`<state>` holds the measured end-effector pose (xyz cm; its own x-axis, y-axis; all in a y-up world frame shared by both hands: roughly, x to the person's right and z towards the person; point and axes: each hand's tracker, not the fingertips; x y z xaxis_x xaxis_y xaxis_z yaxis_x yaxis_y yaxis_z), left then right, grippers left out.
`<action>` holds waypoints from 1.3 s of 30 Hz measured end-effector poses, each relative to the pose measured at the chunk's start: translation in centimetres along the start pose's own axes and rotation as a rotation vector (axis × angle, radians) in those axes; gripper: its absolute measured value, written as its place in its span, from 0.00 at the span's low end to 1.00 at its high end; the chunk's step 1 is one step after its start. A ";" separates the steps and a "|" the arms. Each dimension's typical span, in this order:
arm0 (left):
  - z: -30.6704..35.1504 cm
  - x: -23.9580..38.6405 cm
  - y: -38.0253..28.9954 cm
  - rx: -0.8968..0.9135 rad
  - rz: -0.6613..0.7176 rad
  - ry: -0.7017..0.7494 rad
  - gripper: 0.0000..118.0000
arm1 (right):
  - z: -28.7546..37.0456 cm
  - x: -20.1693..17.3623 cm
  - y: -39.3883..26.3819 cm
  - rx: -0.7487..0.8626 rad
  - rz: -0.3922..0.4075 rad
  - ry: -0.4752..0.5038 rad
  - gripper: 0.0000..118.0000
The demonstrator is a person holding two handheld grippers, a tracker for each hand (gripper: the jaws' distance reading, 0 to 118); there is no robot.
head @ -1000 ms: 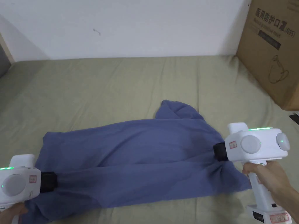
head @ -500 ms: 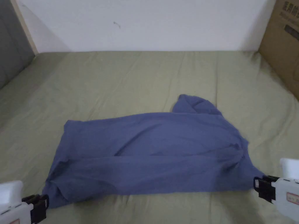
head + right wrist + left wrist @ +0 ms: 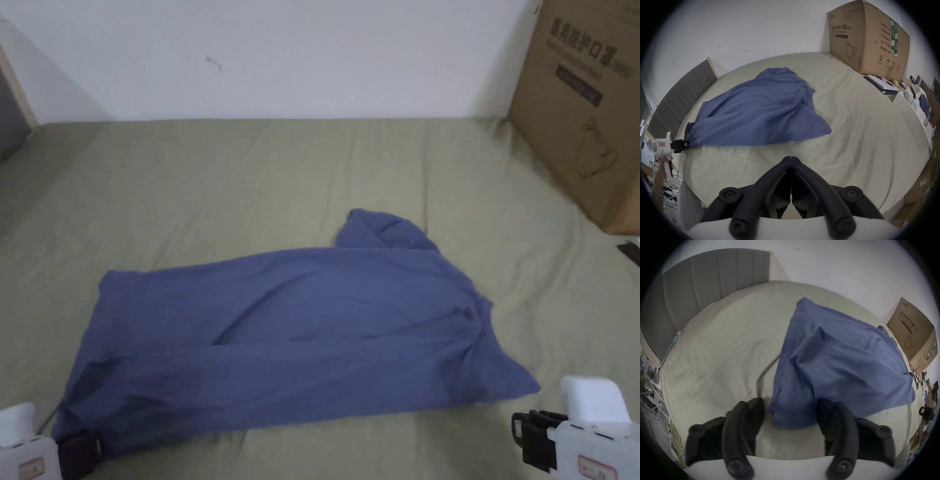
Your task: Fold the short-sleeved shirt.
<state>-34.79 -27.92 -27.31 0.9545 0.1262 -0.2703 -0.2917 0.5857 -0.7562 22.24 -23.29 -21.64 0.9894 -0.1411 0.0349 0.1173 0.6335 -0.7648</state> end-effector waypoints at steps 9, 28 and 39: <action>1.7 0.5 1.7 -0.034 -0.061 -0.048 0.03 | -7.0 1.1 5.7 -0.054 0.027 -0.071 0.86; 6.7 -0.6 2.1 0.009 -0.191 -0.094 0.03 | 0.0 1.0 4.0 -0.066 0.041 0.019 0.09; 8.2 -3.4 -5.9 -0.123 -0.218 -0.064 0.03 | 3.7 1.5 -6.9 -0.193 0.031 -0.007 0.22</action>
<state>-35.80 -25.25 -17.01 0.9965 0.0602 -0.0574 -0.0799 0.5035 -0.8603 23.19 -25.02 -13.91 0.9929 -0.1183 0.0136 0.0691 0.4795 -0.8748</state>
